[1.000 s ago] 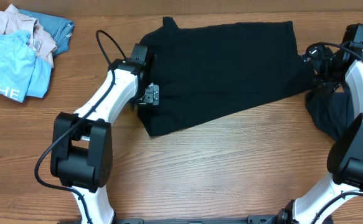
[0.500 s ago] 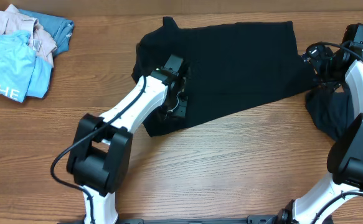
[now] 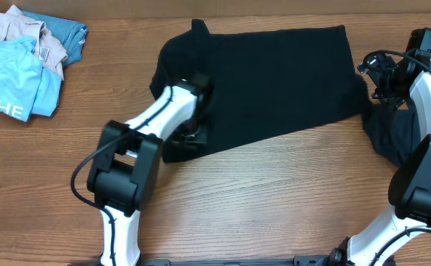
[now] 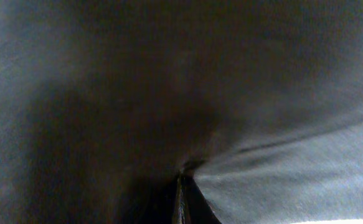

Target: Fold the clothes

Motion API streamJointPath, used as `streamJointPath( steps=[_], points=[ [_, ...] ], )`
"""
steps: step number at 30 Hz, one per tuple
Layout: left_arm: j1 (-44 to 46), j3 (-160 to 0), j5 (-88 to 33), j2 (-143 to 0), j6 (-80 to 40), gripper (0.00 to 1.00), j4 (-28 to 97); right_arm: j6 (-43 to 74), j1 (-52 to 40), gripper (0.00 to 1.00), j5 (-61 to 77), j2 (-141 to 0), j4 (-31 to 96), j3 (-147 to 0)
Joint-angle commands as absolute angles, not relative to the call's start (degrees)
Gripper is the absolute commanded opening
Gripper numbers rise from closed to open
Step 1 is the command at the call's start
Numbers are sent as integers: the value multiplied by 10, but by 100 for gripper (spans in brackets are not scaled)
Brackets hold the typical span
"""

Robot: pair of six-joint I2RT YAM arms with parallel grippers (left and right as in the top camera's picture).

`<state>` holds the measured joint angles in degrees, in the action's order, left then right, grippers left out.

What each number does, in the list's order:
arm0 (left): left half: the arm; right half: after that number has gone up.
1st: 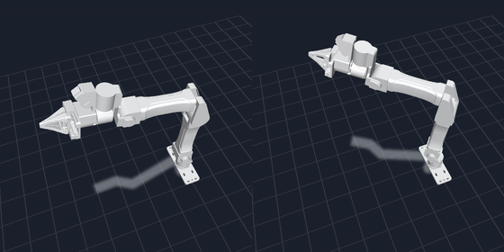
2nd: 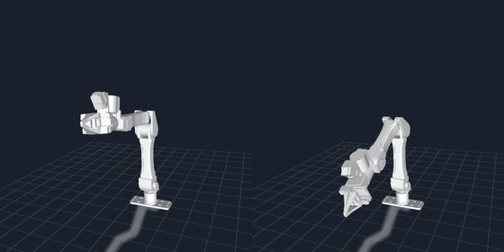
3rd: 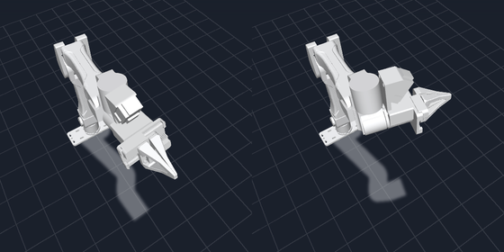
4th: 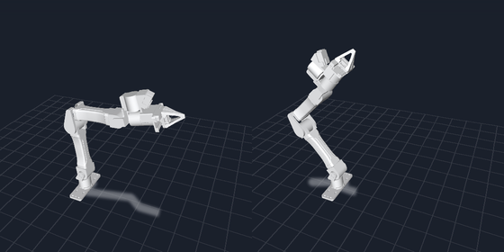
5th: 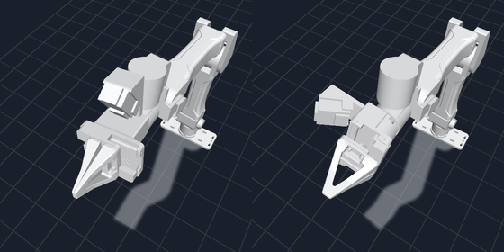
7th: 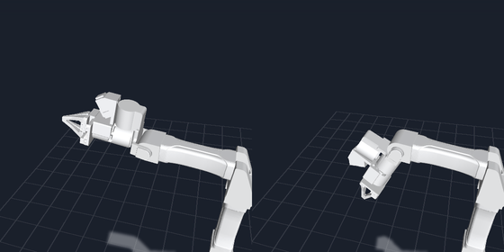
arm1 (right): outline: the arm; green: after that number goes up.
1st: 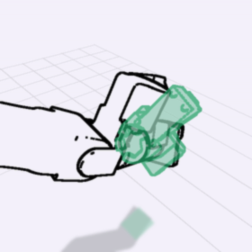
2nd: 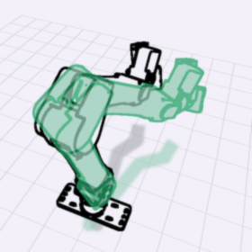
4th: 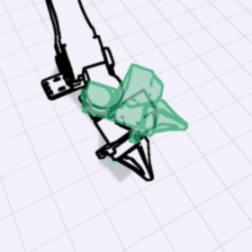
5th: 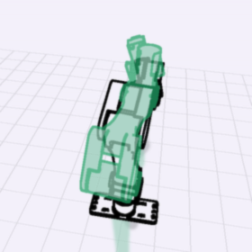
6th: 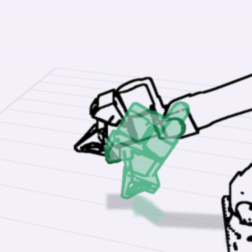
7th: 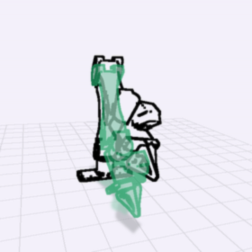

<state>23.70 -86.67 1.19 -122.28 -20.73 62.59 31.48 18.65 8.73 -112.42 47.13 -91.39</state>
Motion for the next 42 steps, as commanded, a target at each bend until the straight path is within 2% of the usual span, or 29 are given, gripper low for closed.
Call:
streamJointPath(
  steps=[1, 9, 17, 28, 33, 38, 39, 40, 41, 42],
  points=[
    [151, -859, 71, -1250, -218, 4, 646, 310, 187, 100, 84, -1103, 469, -926],
    [-6, -859, 81, -1250, -230, 6, 691, 311, 187, 100, 85, -1103, 463, -926],
    [-120, -860, 110, -1250, -331, 4, 751, 311, 170, 100, 86, -1103, 448, -926],
    [-85, -860, 135, -1232, -451, 4, 887, 313, 161, 100, 86, -1103, 414, -926],
    [-54, -860, 154, -1135, -443, 4, 852, 316, 161, 100, 87, -1103, 404, -926],
    [-34, -860, 117, -1039, -324, 8, 723, 309, 158, 100, 130, -1103, 394, -926],
    [-29, -861, 105, -1032, -298, 12, 703, 299, 154, 100, 134, -1103, 390, -927],
    [-23, -868, 94, -1026, -274, 25, 685, 299, 149, 100, 135, -1103, 387, -928],
    [-14, -888, 84, -1025, -250, 57, 672, 298, 144, 98, 135, -1103, 387, -934],
    [-6, -907, 80, -1026, -241, 81, 664, 298, 140, 97, 135, -1103, 387, -942]
  ],
)
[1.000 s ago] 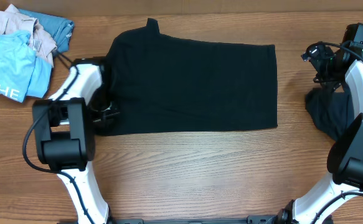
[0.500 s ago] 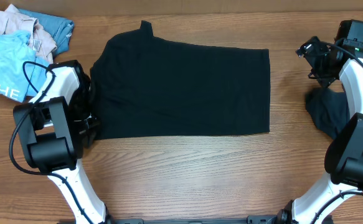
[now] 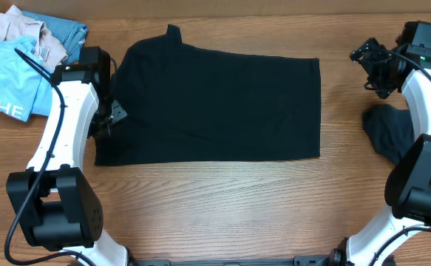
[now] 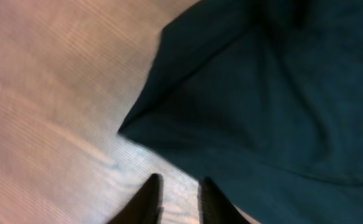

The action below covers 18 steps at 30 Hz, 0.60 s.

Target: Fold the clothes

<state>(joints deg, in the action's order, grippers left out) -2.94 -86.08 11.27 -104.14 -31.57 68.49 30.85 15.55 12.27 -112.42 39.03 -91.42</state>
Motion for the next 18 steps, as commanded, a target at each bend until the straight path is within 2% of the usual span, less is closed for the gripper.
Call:
streamJointPath(
  steps=[1, 3, 6, 12, 15, 18],
  points=[
    [1, -941, 71, -1026, -241, 99, 650, 297, 134, 96, 134, -1103, 388, -960],
    [6, -1007, 17, -1029, -213, 100, 602, 295, 121, 93, 134, -1103, 386, -996],
    [6, -1139, -3, -1074, -201, 93, 541, 295, 104, 92, 134, -1103, 379, -1033],
    [19, -1388, -50, -1251, -173, 96, 580, 282, 71, 92, 133, -1108, 389, -1033],
    [24, -1453, -50, -1323, -153, 97, 584, 280, 54, 92, 134, -1115, 402, -1033],
    [24, -1453, -44, -1362, -87, 100, 557, 271, 46, 92, 134, -1127, 418, -1032]
  ],
)
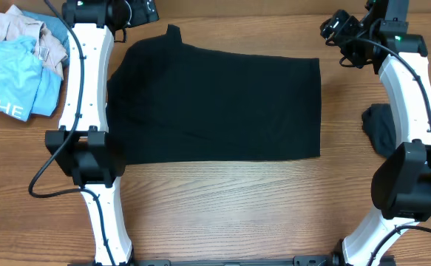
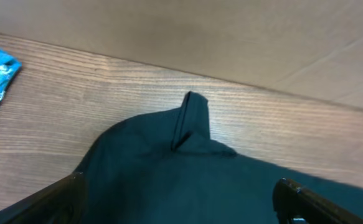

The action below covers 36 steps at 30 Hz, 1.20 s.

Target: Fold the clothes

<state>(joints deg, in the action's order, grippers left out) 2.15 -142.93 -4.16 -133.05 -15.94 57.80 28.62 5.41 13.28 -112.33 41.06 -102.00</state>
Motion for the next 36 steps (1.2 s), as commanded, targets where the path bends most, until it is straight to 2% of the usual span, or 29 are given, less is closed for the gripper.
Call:
streamJointPath(
  steps=[1, 3, 11, 18, 30, 33, 34, 36],
  points=[
    [25, -1453, -32, -1374, -80, 100, 544, 269, 44, 93, 133, -1132, 423, -1032],
    [26, -1453, 2, -1413, -76, 99, 509, 265, 44, 93, 132, -1149, 453, -1032],
    [10, -1453, -24, -1528, -74, 96, 437, 265, 44, 93, 125, -1168, 528, -1031],
    [-4, -1453, -60, -1563, -74, 93, 403, 252, 44, 93, 125, -1168, 572, -1031],
    [-5, -1452, -56, -1590, -63, 87, 395, 253, 44, 93, 126, -1168, 599, -1031],
    [-4, -1452, -56, -1590, -64, 77, 394, 253, 44, 93, 125, -1168, 597, -1031],
    [-4, -1452, -56, -1590, -64, 68, 393, 253, 44, 92, 125, -1168, 596, -1031],
    [-5, -1452, -55, -1590, -69, 44, 393, 253, 44, 77, 125, -1168, 574, -1031]
  ],
)
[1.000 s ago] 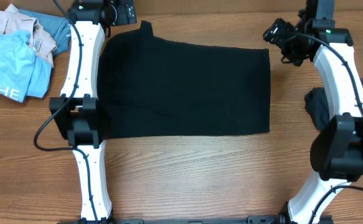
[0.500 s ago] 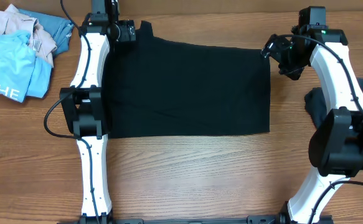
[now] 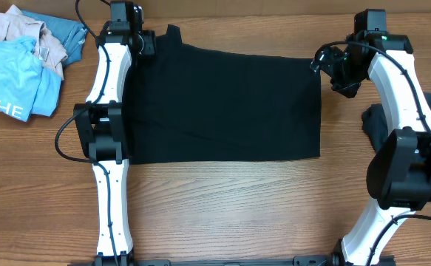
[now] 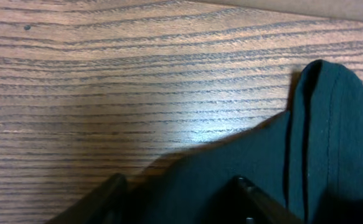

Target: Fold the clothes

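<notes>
A black garment (image 3: 215, 103) lies spread flat as a wide rectangle in the middle of the table. A small tab of it (image 4: 330, 124) sticks out at its far left corner. My left gripper (image 3: 137, 43) is low at that corner. In the left wrist view the left gripper (image 4: 181, 208) is open, and its fingers (image 4: 106, 196) straddle the dark cloth edge (image 4: 231, 168). My right gripper (image 3: 332, 74) hovers just off the far right corner, and its fingers look spread with nothing in them.
A pile of light blue, pink and denim clothes (image 3: 19, 59) lies at the far left. A crumpled dark garment (image 3: 384, 129) sits at the right edge beside the right arm. Bare wooden tabletop (image 3: 237, 214) runs along the front.
My left gripper was high over the far left corner. Now it is low, with its open jaws around the cloth edge. My right gripper has come down and nearer to the far right corner.
At first the garment lay skewed and bunched, my left gripper buried in its near left part. Then it lay flat and square, both grippers off it. Both arms then stood at the table's far edge, and now sit at the two far corners.
</notes>
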Motion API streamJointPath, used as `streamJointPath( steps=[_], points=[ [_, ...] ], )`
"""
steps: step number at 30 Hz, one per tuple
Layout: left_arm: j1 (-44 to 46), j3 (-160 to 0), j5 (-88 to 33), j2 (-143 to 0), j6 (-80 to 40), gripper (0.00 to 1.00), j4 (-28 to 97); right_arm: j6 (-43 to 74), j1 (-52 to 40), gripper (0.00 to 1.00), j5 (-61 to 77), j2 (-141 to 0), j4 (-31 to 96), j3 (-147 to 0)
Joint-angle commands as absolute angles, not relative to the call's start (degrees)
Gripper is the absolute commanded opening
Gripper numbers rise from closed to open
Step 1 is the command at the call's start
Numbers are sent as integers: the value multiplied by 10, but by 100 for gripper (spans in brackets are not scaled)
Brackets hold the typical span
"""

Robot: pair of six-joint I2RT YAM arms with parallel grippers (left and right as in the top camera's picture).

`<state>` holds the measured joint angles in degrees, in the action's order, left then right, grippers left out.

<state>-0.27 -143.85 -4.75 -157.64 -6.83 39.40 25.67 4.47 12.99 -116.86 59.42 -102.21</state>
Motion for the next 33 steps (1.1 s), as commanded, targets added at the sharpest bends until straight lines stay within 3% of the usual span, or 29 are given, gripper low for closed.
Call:
streamJointPath(
  steps=[1, 2, 8, 14, 21, 33],
  points=[
    [-5, -1453, -49, -1589, -76, 36, 393, 253, 44, 71, 125, -1168, 553, -1031],
    [-5, -1453, -44, -1587, -77, 28, 394, 253, 44, 67, 125, -1170, 529, -1031],
    [-5, -1453, -45, -1554, -77, 6, 428, 255, 44, 66, 116, -1213, 460, -1031],
    [-4, -1453, -45, -1529, -77, 10, 451, 256, 45, 67, 86, -1245, 368, -1031],
    [-4, -1453, -45, -1529, -77, 7, 449, 255, 63, 66, 86, -1318, 271, -1031],
    [-4, -1453, -45, -1529, -77, 9, 447, 260, 63, 59, 132, -1364, 235, -1031]
  ],
)
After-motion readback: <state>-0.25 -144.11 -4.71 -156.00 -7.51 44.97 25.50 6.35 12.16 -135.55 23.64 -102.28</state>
